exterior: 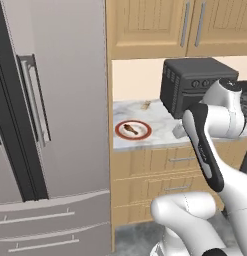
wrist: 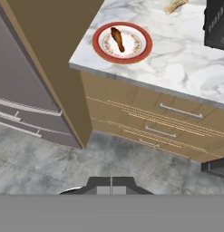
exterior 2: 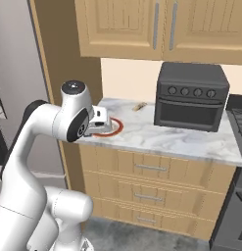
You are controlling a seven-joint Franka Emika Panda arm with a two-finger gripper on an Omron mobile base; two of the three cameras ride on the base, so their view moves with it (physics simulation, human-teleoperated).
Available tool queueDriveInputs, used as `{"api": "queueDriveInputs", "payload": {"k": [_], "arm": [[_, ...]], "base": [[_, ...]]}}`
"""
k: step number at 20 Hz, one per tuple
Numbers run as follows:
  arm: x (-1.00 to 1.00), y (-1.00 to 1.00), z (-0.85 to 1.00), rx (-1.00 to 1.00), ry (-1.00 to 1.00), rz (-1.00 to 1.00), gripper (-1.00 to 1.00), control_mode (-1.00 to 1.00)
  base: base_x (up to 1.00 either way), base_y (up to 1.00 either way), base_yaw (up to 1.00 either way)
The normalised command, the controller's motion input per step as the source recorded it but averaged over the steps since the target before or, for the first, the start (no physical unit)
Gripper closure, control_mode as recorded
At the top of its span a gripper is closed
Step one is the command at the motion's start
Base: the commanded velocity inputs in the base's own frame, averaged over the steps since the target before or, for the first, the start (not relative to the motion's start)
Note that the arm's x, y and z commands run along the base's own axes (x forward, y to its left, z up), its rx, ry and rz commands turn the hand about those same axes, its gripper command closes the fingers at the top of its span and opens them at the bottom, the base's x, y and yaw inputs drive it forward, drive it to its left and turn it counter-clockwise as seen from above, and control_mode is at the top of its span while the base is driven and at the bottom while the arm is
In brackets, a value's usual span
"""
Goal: Pick the chicken drumstick from the counter and place it in the microwave. Then turn on the microwave.
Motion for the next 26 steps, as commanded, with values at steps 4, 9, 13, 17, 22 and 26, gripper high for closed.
{"api": "queueDriveInputs", "payload": {"k": [4, 9, 13, 17, 22, 26], "arm": [[0.0, 0.0, 0.0, 0.0, 0.0, 0.0, 1.0, 1.0], [0.0, 0.0, 0.0, 0.0, 0.0, 0.0, 1.0, 1.0], [0.0, 0.0, 0.0, 0.0, 0.0, 0.0, 1.0, 1.0], [0.0, 0.0, 0.0, 0.0, 0.0, 0.0, 1.0, 1.0], [0.0, 0.0, 0.0, 0.0, 0.0, 0.0, 1.0, 1.0], [0.0, 0.0, 0.0, 0.0, 0.0, 0.0, 1.0, 1.0]], "base": [[0.44, -0.13, 0.2], [0.37, -0.21, 0.19], [0.31, -0.29, 0.19], [0.24, -0.11, 0.16], [0.12, -0.02, 0.05], [0.01, -0.01, 0.0]]}}
